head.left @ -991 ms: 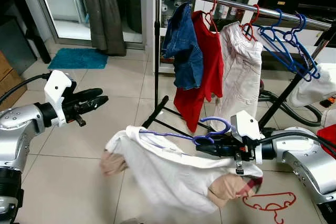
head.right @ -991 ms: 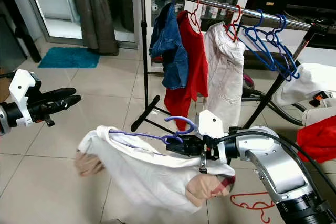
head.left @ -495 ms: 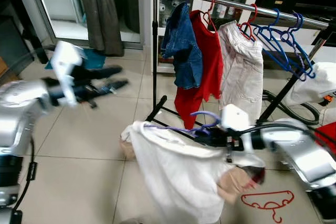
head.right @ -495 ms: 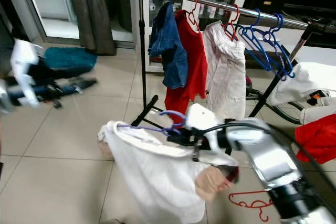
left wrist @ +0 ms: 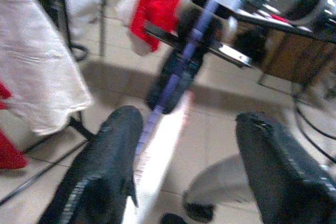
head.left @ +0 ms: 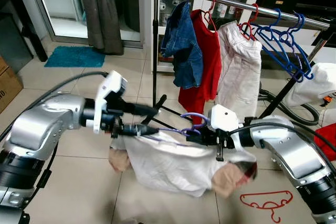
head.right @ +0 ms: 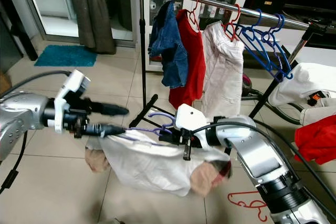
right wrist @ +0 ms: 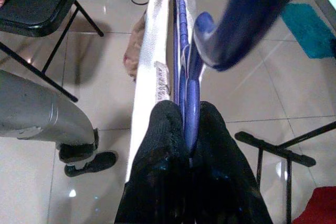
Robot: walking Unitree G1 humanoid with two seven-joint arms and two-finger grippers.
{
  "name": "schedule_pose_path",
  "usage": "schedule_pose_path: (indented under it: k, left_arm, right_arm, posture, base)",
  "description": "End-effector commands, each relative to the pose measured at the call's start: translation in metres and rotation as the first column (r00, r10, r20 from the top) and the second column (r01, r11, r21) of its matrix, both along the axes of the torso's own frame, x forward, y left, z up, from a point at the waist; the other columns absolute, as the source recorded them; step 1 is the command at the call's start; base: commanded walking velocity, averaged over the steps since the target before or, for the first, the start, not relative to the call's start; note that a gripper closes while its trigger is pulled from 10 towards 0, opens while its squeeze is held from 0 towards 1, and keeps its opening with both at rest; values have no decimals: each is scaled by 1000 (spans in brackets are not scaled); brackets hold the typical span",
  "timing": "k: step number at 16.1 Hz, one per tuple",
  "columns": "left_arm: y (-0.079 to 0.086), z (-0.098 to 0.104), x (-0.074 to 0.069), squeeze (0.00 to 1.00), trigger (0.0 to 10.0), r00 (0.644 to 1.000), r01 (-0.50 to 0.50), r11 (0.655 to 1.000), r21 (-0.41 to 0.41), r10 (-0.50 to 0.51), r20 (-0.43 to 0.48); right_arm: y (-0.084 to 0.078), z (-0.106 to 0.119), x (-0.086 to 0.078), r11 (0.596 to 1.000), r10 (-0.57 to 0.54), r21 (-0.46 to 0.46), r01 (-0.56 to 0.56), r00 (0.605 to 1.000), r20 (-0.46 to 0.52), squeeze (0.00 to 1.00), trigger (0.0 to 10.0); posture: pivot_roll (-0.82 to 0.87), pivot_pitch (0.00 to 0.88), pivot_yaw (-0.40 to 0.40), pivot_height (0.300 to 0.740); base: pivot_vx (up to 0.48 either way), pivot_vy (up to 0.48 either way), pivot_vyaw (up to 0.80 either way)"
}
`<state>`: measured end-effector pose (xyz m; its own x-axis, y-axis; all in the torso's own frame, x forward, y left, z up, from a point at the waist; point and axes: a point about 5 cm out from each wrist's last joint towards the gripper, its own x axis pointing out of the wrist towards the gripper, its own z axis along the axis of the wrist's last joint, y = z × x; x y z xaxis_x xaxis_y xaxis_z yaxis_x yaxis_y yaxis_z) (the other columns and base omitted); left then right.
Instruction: Hang hanger
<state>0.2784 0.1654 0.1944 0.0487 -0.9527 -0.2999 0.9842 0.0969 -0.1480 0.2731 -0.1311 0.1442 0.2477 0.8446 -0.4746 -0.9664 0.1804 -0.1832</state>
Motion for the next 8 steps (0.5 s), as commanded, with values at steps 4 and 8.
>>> schedule_pose_path:
  k: [4,8]
  left_arm:
    - [-18,-20,16,0,10000,996,50,987,154,-60,62]
    - [-24,-26,29,0,4078,988,65,970,233,-96,122]
  right_arm:
    - [11,12,-11,992,124,-9,-124,991,49,0,10000]
    - [10,15,-13,991,135,-26,-134,989,63,0,10000]
  posture:
    - [23,0,-34,740]
    - [18,0,-28,740]
  base:
    - [0,0,0]
    - [0,0,0]
